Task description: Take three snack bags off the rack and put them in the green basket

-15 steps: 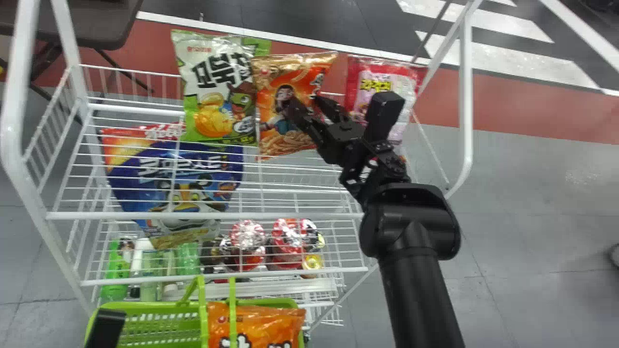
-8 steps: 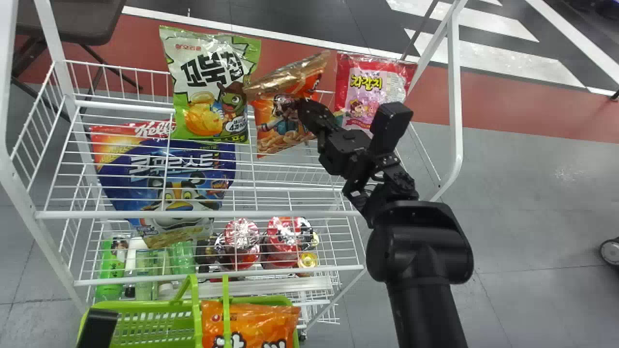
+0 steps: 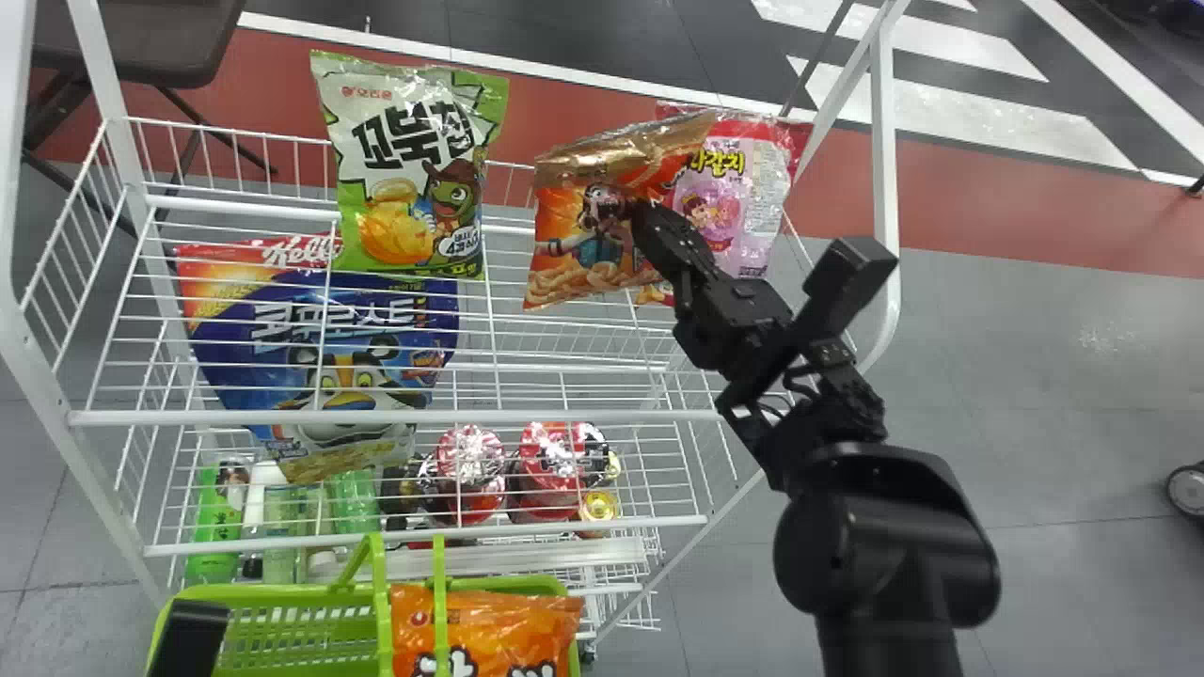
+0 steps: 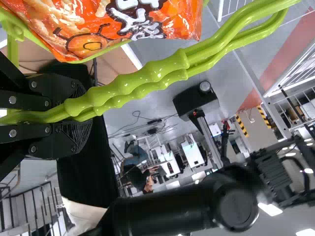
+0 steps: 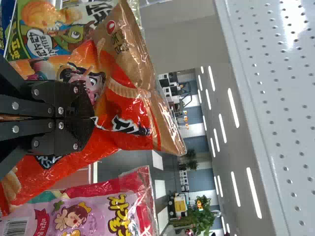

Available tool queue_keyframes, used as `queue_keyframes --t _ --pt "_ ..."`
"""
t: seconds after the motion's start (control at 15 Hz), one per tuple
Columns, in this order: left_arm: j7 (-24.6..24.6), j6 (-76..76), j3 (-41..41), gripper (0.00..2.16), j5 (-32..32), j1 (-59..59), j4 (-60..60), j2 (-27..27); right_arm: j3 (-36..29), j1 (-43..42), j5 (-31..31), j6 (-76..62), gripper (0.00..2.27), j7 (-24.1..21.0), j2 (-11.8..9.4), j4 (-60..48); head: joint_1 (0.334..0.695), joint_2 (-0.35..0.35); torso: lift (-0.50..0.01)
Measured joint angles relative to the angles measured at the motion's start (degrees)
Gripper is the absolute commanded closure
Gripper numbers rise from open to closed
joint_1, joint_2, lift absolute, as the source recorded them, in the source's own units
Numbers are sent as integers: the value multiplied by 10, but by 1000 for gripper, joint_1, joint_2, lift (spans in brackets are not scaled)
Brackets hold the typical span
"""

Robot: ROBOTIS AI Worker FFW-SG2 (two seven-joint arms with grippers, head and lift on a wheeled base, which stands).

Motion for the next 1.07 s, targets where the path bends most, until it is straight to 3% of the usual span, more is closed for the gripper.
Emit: queue_keyframes --t 0.53,0.8,1.07 --pt "2 -2 8 1774 0 -2 1 -3 -91 208 -74 179 2209 12 2 -252 695 -350 -26" --pt "6 -6 8 1774 1 4 1 -7 -121 253 -107 287 2209 52 3 -265 695 -350 -26" --pt "13 -13 7 1774 1 5 2 -11 -111 263 -111 391 2206 94 0 -231 695 -350 -26"
